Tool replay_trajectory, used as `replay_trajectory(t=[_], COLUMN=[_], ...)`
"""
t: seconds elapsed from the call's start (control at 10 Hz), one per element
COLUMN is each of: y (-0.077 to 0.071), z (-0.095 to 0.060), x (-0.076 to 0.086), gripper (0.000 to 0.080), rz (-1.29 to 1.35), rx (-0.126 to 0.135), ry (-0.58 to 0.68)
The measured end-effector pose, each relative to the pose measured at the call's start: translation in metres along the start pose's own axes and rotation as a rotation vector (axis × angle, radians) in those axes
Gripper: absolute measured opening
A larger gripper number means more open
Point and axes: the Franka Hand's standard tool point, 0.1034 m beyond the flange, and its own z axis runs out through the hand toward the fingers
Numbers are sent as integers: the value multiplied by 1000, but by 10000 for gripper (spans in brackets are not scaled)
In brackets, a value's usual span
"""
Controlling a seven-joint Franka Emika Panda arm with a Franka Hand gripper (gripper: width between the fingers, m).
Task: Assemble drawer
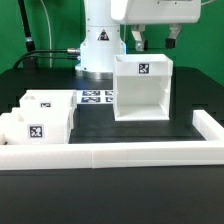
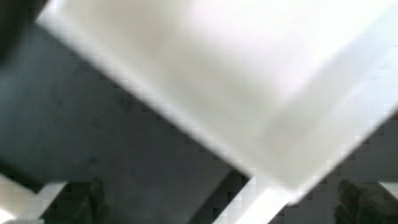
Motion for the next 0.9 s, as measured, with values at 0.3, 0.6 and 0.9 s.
replay_trajectory(t=[0.3, 0.6, 0.9], y=[-4, -5, -22], z=[1, 2, 6], x=[-2, -2, -30], gripper=[650, 650, 650], rz=[28, 32, 334], rx=[8, 7, -20], ry=[-3, -3, 23])
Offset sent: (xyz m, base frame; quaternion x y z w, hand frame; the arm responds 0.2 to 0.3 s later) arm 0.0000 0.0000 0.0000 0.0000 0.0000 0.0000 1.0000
